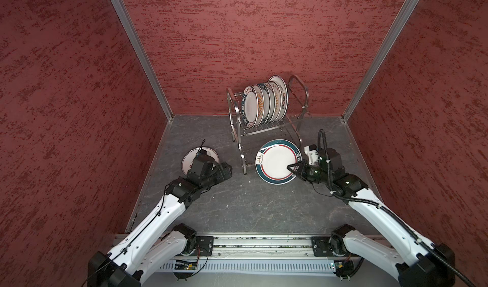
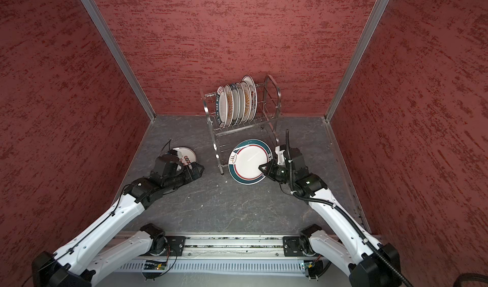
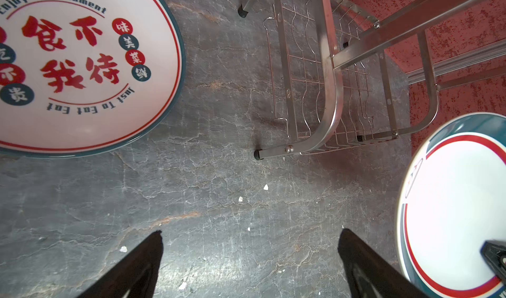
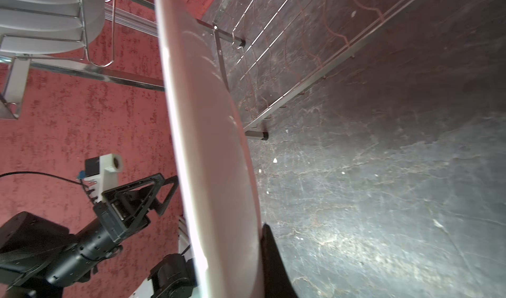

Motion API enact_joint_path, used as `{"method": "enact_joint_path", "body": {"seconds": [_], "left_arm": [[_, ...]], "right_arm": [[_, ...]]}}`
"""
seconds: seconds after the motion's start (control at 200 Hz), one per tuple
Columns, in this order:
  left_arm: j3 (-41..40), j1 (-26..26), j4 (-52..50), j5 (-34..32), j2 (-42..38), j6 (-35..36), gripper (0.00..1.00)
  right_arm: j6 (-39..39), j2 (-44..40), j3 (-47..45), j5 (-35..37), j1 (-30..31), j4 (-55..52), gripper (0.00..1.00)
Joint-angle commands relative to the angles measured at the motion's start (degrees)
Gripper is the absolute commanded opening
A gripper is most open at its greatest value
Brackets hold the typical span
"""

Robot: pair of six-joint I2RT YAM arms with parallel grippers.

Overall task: Unload the plates from the dish rack
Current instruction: Place the plate among the plates.

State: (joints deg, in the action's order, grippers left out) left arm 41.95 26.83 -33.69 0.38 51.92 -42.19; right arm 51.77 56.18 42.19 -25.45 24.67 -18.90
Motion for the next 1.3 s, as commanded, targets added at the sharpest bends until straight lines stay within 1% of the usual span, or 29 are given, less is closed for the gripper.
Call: {"method": "enact_joint_path", "body": {"seconds": [0.0,0.255,0.366,0.521,0.681,0.807,0.937,0.992,1.087,1.132,1.187,1.297], "left_arm": [[-0.9,0.8,3.6,1.4,0.9,-0.8,1.0],[-0.8,1.9,8.1,3.8,2.5,-1.1,0.99],[-0.4,2.1,10.1,5.9,3.9,-1.4,0.98],[0.1,2.8,12.4,6.4,5.7,-1.8,0.98],[-0.1,2.7,16.6,9.8,7.3,-1.9,0.96],[-0.4,2.9,20.0,12.8,9.1,-2.0,0.93],[-1.3,2.9,22.8,14.3,10.2,-2.8,0.9],[-1.6,2.9,23.6,14.8,10.5,-3.0,0.87],[-1.8,3.1,24.9,15.8,10.7,-3.2,0.79],[-1.9,3.2,25.2,16.1,10.7,-3.2,0.74],[-2.0,3.2,25.4,16.2,10.5,-3.2,0.66],[-2.4,3.2,26.1,17.3,10.3,-3.2,0.57]], "right_arm": [[5.6,0.4,-1.7,-4.0,0.4,12.5,0.08],[9.0,1.6,-4.9,-4.0,1.8,18.2,0.08],[9.4,3.2,-4.5,-4.7,2.8,19.7,0.08],[9.0,5.7,-2.9,-4.2,4.7,20.2,0.08],[9.6,7.1,-2.9,-4.2,5.9,22.8,0.08],[9.9,7.9,-2.9,-3.9,6.9,23.9,0.08],[10.1,8.4,-2.7,-3.7,8.1,24.9,0.08],[10.0,8.7,-2.5,-3.8,8.6,25.1,0.08],[10.0,8.9,-2.9,-3.8,9.2,25.8,0.08],[10.1,9.0,-3.2,-3.8,9.3,26.1,0.08],[10.3,9.1,-3.5,-3.9,9.4,26.6,0.08],[10.3,9.4,-3.8,-4.3,9.6,27.8,0.08]]}}
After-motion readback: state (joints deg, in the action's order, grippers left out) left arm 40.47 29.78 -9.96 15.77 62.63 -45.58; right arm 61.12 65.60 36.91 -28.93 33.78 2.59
